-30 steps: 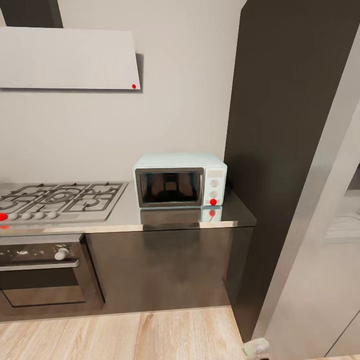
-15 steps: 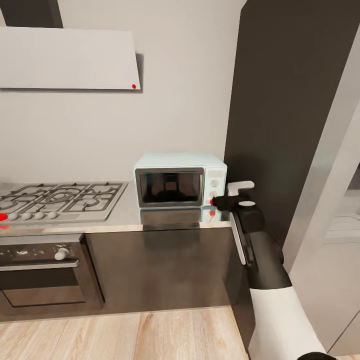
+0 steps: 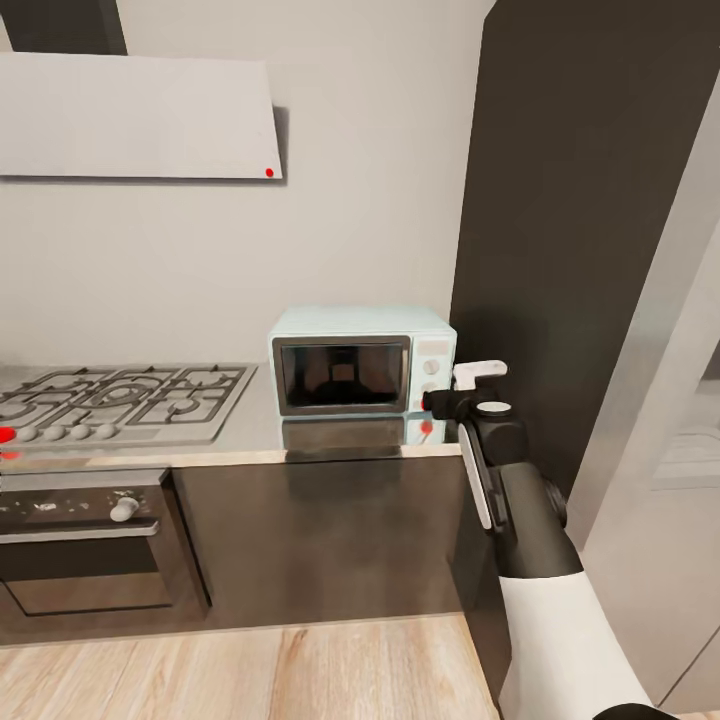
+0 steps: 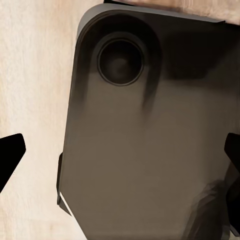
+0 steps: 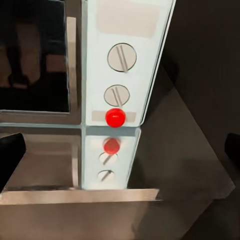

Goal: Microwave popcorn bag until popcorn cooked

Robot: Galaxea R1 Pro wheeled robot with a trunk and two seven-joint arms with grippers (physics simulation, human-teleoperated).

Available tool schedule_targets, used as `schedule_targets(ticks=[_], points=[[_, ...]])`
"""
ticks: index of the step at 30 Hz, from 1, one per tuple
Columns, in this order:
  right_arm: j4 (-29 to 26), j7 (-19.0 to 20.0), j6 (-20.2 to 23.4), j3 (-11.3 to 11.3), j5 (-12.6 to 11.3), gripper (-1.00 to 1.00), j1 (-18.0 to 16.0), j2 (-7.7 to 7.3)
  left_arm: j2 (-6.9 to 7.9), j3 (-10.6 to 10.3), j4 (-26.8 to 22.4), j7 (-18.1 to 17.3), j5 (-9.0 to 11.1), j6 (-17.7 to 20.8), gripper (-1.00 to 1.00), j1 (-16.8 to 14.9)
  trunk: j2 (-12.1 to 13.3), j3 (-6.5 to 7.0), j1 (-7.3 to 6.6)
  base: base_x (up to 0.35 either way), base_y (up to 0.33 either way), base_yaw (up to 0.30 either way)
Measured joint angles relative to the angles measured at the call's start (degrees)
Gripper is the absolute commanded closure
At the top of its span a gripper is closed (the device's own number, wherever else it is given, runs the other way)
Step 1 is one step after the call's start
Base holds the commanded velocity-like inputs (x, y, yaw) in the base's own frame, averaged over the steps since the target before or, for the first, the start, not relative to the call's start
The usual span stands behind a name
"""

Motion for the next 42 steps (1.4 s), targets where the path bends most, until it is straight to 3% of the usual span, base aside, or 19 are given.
schedule_targets(ticks=[12, 21, 27, 31, 42], points=[[4.4, 0.3, -0.5, 0.0, -0.1, -1.00, 0.0, 0.01, -0.05, 0.0, 0.0, -0.1, 0.0, 0.5, -1.00, 0.0, 0.0, 0.00, -0.01, 0.114, 0.114, 0.000], [4.6, 0.4, -0.5, 0.0, -0.1, -1.00, 0.0, 0.01, -0.04, 0.1, 0.0, -0.1, 0.1, 0.5, -1.00, 0.0, 0.0, 0.00, -0.02, 0.286, 0.000, 0.000], [4.6, 0.6, -0.5, 0.0, -0.1, -1.00, 0.0, 0.01, -0.04, 0.1, 0.0, -0.1, 0.0, 0.5, -1.00, 0.0, 0.0, 0.00, 0.01, 0.028, 0.000, 0.000], [4.6, 3.1, -0.5, 0.0, -3.7, -1.00, 0.0, 0.00, -0.04, 0.1, 0.0, -0.1, 0.0, 0.5, -1.00, 0.0, 0.0, 0.00, 0.01, 0.000, 0.000, 0.000], [4.6, 3.3, -0.6, -0.1, -4.4, -1.00, 0.0, 0.00, -0.04, 0.0, 0.0, -0.1, 0.0, 0.5, -1.00, 0.0, 0.0, 0.00, -0.01, 0.114, 0.000, 0.000]])
